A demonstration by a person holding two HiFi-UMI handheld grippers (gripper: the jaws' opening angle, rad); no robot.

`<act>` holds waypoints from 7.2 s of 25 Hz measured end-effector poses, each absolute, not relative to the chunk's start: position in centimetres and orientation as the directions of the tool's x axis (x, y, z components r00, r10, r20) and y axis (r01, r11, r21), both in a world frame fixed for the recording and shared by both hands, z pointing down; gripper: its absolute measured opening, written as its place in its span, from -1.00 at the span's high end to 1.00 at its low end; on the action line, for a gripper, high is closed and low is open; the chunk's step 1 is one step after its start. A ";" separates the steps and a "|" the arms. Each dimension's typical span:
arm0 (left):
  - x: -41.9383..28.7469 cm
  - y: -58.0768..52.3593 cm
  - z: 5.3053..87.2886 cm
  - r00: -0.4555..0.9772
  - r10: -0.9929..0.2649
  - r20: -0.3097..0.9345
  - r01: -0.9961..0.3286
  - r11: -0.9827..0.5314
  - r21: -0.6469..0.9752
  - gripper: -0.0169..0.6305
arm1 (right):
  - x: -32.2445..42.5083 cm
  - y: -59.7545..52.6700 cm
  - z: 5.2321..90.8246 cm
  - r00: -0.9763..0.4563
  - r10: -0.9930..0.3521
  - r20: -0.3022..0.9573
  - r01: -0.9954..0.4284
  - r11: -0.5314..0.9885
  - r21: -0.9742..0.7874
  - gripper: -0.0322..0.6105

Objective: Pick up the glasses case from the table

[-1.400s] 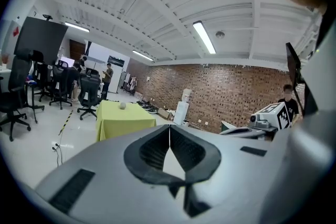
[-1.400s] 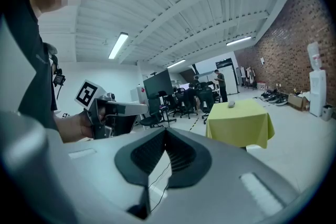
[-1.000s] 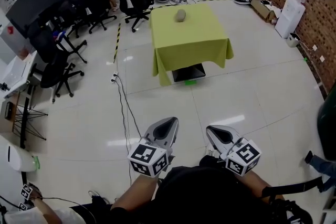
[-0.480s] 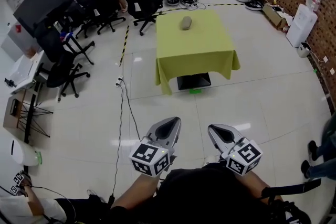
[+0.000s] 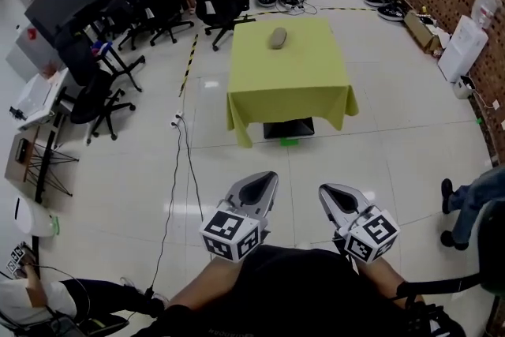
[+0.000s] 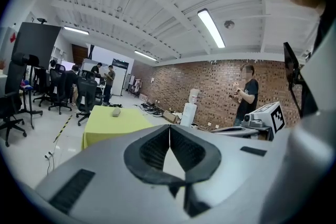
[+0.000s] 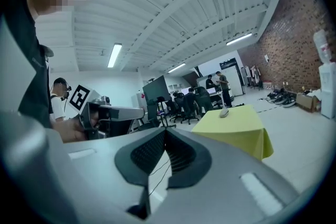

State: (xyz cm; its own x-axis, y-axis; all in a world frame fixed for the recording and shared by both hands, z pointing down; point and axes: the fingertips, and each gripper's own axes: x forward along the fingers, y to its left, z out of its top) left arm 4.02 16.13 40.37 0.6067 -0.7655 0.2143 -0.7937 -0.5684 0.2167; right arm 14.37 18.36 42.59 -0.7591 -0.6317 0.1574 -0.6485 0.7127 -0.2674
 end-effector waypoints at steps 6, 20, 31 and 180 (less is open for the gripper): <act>7.3 15.0 40.5 0.611 -0.752 0.247 -0.792 -0.581 0.190 0.92 | 16.8 16.7 43.3 -0.767 -0.626 0.141 -0.635 0.710 -0.305 0.89; 8.2 14.3 41.1 0.577 -0.761 0.296 -0.816 -0.544 0.193 0.92 | 17.5 15.6 44.3 -0.802 -0.580 0.145 -0.589 0.726 -0.354 0.89; 8.7 11.9 41.0 0.620 -0.737 0.270 -0.785 -0.583 0.211 0.92 | 18.5 14.1 44.7 -0.754 -0.634 0.173 -0.648 0.674 -0.355 0.89; -5.0 -41.1 42.1 0.475 -0.832 0.287 -0.880 -0.439 0.183 0.92 | 8.9 -40.6 45.7 -0.789 -0.585 0.191 -0.611 0.710 -0.349 0.89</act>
State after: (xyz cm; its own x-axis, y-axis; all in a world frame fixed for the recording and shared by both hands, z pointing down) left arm -4.96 -41.09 42.11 0.4749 -0.8318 0.2874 -0.8797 -0.4391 0.1828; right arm 8.86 -40.57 45.71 -0.7886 -0.5847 0.1907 -0.6111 0.7105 -0.3489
